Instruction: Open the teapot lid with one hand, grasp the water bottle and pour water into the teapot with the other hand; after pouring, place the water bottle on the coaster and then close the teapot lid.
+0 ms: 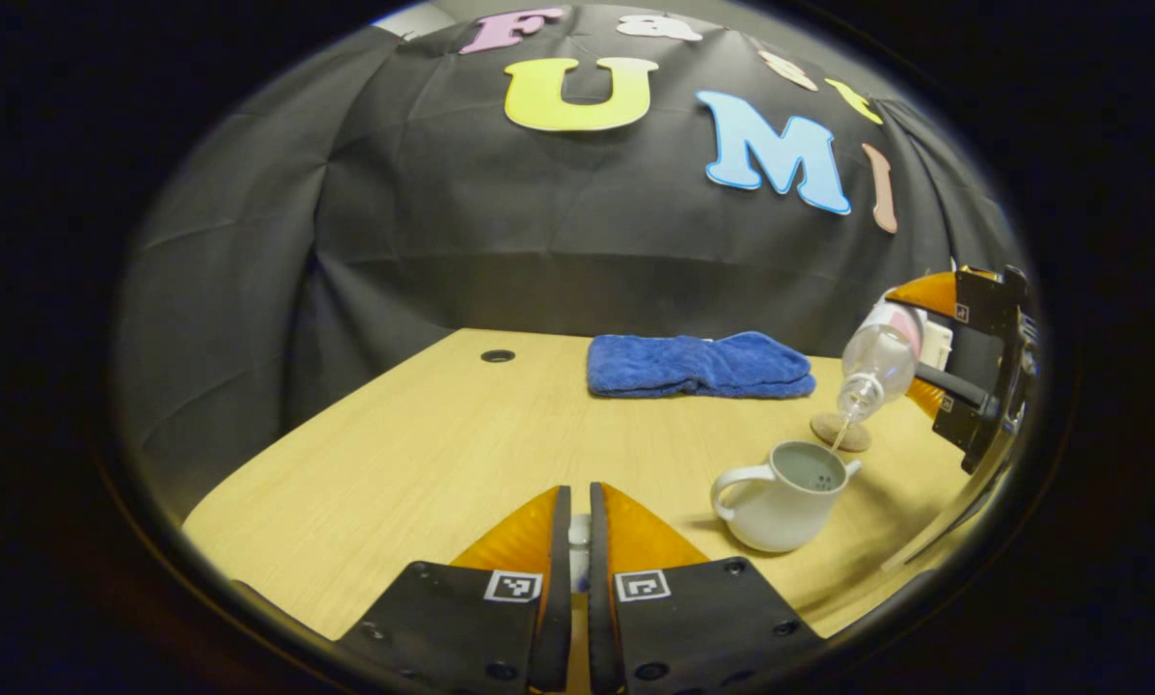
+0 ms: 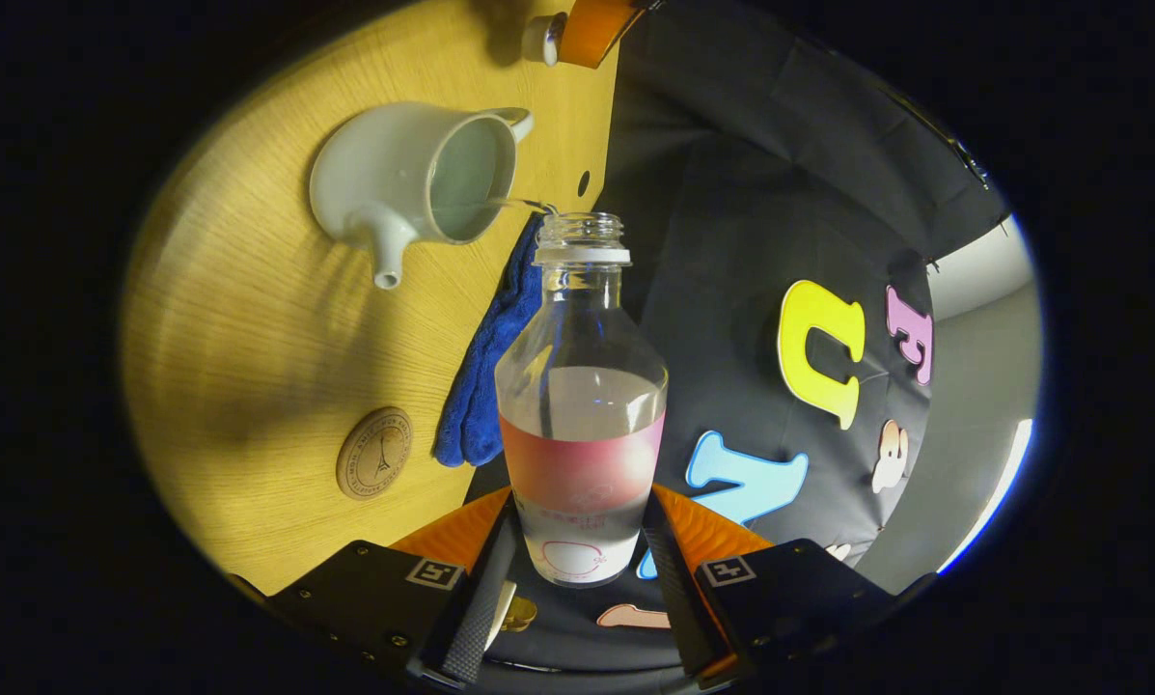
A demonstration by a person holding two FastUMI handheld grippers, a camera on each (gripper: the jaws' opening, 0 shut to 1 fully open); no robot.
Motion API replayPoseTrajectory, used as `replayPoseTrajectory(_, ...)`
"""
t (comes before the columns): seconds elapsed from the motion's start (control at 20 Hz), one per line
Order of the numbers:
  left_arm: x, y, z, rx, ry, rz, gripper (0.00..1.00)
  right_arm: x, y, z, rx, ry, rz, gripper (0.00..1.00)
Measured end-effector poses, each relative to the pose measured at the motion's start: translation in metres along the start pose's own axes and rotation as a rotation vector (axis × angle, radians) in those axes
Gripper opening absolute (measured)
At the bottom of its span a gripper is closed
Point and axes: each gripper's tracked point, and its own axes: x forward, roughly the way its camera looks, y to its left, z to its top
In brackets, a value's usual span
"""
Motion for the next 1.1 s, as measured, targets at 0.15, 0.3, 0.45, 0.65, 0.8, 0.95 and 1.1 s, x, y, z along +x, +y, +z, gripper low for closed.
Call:
replayPoseTrajectory(0.15,-0.001,-0.001,0.000,0.000,0.001,-0.001,0.14,0.001,-0.004,0.001,-0.027,-0.011,-0.016,0.74)
replayPoseTrajectory(0.3,0.000,-0.002,0.000,-0.001,0.003,-0.004,0.14,0.004,-0.009,0.001,-0.039,-0.018,-0.034,0.74)
replayPoseTrajectory(0.45,-0.001,-0.003,0.000,0.002,0.004,-0.005,0.14,0.003,-0.017,0.003,-0.063,-0.025,-0.060,0.74)
replayPoseTrajectory(0.65,-0.001,-0.003,0.000,0.000,0.005,-0.006,0.14,0.006,-0.022,0.003,-0.099,-0.036,-0.081,0.74)
replayPoseTrajectory(0.8,0.000,-0.003,0.000,0.000,0.006,-0.007,0.14,0.006,-0.025,0.001,-0.115,-0.037,-0.097,0.74)
replayPoseTrajectory(0.95,-0.002,-0.002,-0.001,0.002,0.007,-0.006,0.14,0.006,-0.027,0.001,-0.121,-0.043,-0.104,0.74)
replayPoseTrajectory(1.1,-0.002,-0.002,0.001,0.003,0.006,-0.004,0.14,0.005,-0.033,0.000,-0.143,-0.046,-0.126,0.71)
